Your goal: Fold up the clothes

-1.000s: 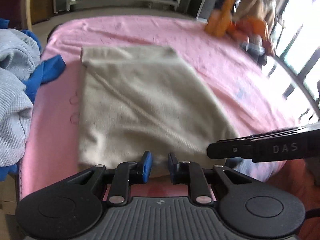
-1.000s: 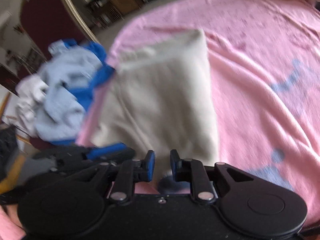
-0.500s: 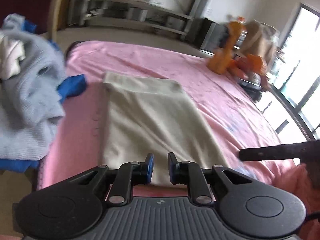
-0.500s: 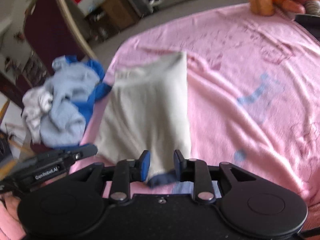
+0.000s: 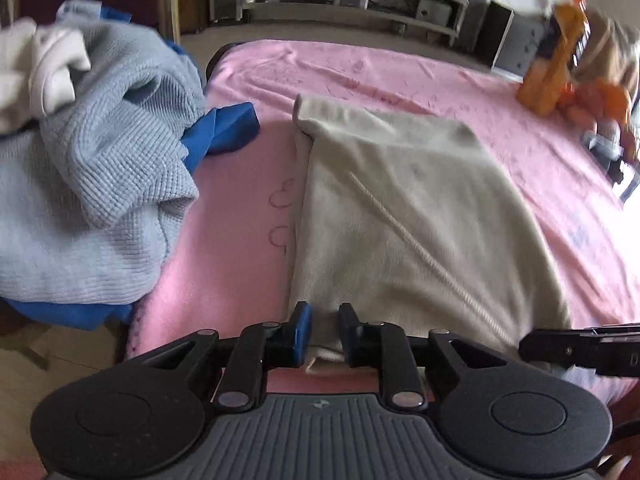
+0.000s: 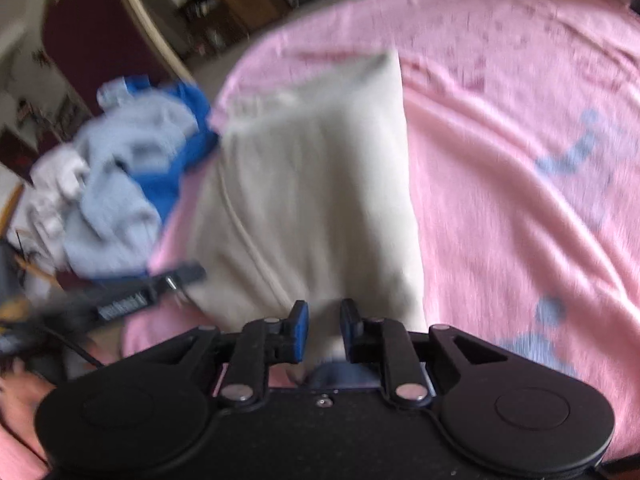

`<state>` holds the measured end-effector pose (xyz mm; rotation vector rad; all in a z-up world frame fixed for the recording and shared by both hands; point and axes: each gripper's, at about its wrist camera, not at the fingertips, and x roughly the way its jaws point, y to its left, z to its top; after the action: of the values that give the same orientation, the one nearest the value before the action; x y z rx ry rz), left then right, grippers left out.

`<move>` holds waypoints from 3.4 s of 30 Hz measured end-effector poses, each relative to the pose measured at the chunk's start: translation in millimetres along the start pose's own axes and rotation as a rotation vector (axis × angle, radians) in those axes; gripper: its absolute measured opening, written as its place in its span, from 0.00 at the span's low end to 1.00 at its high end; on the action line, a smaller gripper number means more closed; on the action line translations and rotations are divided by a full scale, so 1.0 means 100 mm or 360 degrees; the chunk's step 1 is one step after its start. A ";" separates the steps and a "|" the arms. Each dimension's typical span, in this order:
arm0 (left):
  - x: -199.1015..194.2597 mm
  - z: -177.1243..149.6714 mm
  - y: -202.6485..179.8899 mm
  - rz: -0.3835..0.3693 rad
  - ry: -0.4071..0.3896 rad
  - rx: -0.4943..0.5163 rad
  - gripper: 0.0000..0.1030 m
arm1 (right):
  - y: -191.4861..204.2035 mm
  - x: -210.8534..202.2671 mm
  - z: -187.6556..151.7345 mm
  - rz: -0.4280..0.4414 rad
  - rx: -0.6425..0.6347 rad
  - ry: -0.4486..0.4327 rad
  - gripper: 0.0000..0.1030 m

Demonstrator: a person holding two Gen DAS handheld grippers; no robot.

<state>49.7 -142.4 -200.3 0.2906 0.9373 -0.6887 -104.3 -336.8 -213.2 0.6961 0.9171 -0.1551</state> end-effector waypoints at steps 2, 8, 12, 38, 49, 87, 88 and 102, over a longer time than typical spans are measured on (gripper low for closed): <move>-0.04 -0.03 0.04 0.0012 0.0037 -0.0042 0.36 | -0.01 -0.03 -0.07 -0.0001 -0.0027 0.0034 0.19; -0.32 0.05 0.36 -0.0196 -0.0070 -0.0345 0.35 | -0.08 -0.55 0.08 0.0122 0.0101 -0.0088 0.33; -0.40 0.30 0.43 -0.0248 -0.0108 -0.0370 0.44 | 0.00 -0.94 0.40 0.0251 0.0077 -0.0274 0.37; 0.51 0.75 0.51 -0.0428 0.0236 -0.0519 0.50 | -0.92 0.26 1.01 0.0434 0.0436 -0.0113 0.50; 0.63 0.83 0.55 -0.0462 0.0314 -0.0549 0.54 | -1.09 0.40 1.00 0.0576 0.0547 -0.0083 0.42; 0.55 0.79 0.45 -0.0446 0.0150 -0.0516 0.27 | -0.08 0.19 0.87 0.0189 -0.0123 -0.0248 0.21; 0.51 0.78 0.46 -0.0445 0.0132 -0.0519 0.21 | 0.03 0.13 0.85 0.0151 -0.0189 -0.0280 0.21; -0.48 0.89 0.09 -0.0660 -0.0287 -0.0468 0.11 | 0.71 -0.97 0.87 0.0002 -0.0378 -0.0605 0.20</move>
<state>93.5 -161.0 -110.6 -0.2313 0.9190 -0.9257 -76.2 -351.0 -68.0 0.4268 0.5584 -0.1672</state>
